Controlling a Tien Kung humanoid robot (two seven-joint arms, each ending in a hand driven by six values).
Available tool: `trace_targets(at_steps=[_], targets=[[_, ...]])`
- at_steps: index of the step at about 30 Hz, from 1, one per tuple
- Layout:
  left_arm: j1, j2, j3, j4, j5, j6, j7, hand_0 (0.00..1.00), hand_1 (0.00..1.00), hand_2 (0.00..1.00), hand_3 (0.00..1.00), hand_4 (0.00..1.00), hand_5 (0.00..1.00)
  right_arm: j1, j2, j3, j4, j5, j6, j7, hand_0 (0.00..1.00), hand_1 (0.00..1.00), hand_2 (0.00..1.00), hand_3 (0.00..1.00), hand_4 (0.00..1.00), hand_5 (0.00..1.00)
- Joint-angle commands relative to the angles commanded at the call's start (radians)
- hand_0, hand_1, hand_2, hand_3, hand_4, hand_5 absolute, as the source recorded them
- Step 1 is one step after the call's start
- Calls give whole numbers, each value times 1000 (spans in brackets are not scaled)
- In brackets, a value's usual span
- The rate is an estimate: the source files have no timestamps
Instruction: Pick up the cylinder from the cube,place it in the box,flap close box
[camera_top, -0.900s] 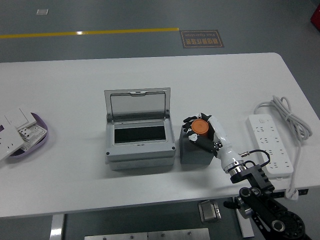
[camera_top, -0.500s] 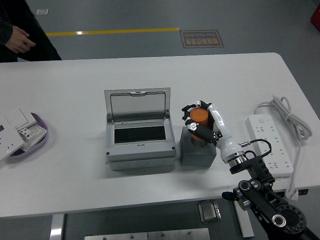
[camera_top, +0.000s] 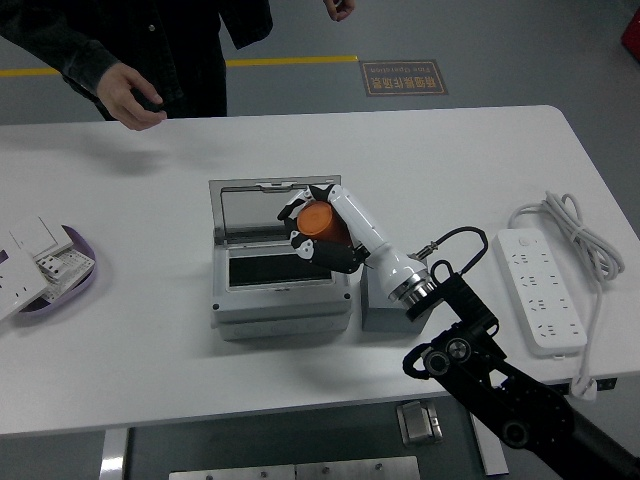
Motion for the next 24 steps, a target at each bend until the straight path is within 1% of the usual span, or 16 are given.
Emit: trace_targets(at_steps=[1, 6, 7, 9, 12, 13, 18, 19, 24], targets=[[0, 0, -2, 0, 2, 0, 1, 612, 620, 583, 635, 674, 197, 9, 2, -4, 0, -30, 5, -21, 168, 221, 249, 205, 2, 2], [-1, 1, -13, 0, 13, 1, 7, 612, 620, 583, 635, 674, 197, 57, 4, -33, -10, -169, 50, -126, 168, 221, 249, 205, 2, 2], [-1, 2, -14, 0, 15, 1, 8, 612, 619, 583, 635, 675, 198, 64, 4, -39, -11, -192, 58, -143, 116, 214, 252, 205, 2, 2], [-2, 2, -17, 0, 18, 1, 9, 612, 619, 583, 635, 675, 198, 76, 6, -54, -14, -243, 70, -179, 116, 214, 252, 205, 2, 2], [-2, 3, -20, 0, 20, 1, 10, 612, 619, 583, 635, 675, 198, 90, 8, -79, -18, -297, 73, -213, 116, 214, 252, 205, 2, 2], [-2, 3, -21, 0, 22, 1, 11, 612, 620, 583, 635, 675, 200, 94, 9, -87, -19, -311, 73, -225, 162, 313, 419, 328, 99, 2], [-3, 3, -26, 0, 27, 1, 12, 612, 620, 583, 635, 675, 200, 115, 11, -124, -29, -364, 89, -283, 162, 313, 419, 328, 99, 2], [-3, 2, -26, 0, 27, 1, 12, 612, 619, 583, 635, 675, 199, 117, 11, -129, -31, -369, 94, -290, 194, 419, 531, 532, 472, 2], [-4, 1, -30, 0, 32, 0, 14, 612, 619, 583, 635, 675, 199, 128, 10, -152, -36, -382, 124, -322, 194, 419, 531, 532, 472, 2]])
